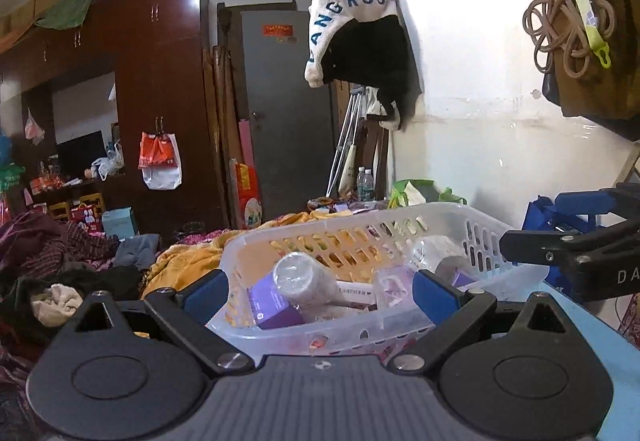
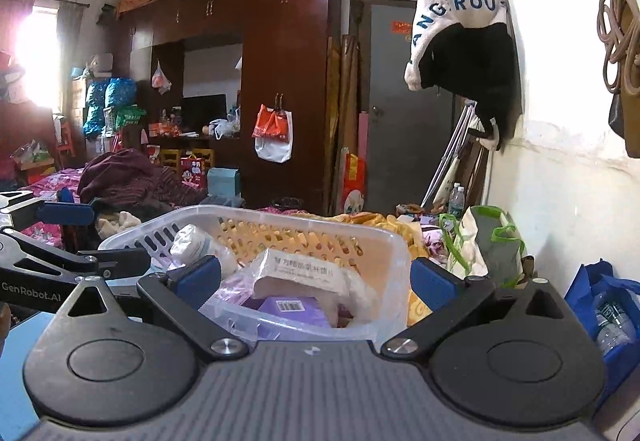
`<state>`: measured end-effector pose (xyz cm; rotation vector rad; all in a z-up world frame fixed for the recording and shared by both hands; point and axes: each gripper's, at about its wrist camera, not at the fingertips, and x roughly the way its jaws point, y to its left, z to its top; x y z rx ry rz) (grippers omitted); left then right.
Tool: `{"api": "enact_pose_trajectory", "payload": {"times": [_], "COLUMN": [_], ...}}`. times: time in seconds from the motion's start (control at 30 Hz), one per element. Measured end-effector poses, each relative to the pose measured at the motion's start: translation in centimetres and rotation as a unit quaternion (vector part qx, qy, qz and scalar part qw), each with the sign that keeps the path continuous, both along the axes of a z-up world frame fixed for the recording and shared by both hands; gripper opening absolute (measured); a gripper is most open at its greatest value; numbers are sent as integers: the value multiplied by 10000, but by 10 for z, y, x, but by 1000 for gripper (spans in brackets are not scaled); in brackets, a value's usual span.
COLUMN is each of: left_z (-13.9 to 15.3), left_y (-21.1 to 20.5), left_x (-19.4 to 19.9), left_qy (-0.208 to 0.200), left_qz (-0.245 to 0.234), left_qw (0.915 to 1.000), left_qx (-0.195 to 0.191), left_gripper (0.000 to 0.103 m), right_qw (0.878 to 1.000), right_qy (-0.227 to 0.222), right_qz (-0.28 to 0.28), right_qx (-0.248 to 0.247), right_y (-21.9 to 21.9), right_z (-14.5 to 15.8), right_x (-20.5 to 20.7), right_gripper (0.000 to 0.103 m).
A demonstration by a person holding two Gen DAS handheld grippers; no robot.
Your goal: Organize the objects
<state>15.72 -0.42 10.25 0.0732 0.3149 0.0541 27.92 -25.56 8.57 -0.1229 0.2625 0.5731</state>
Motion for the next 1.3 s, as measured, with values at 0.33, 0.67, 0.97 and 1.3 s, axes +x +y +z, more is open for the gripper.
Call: {"api": "enact_pose_trajectory", "payload": {"times": [0.33,0.67,0.97,1.3], "left_z": [-4,-7,-7,-7], "left_y": [-1,-1,-4,-4], "left_x": [1,2,3,4], "left_qy": [105,193,240,268], "left_qz": [26,60,67,44], "left_qw": [9999,9998,9997,9996], "left_qx": [-44,-59,-36,-85], "left_gripper": [100,100,100,100], "right_qw": [10000,10000,10000,10000], "right_qy": [61,75,62,47], "right_qz": [42,26,12,4], "right_qx": [-20,-4,-35,-27], "right_y": [-1,-5,-7,-9], "right_z": [-4,-7,-7,-5], "right_x": [-5,-6,-5,-4], "right_gripper": [103,103,103,103]}}
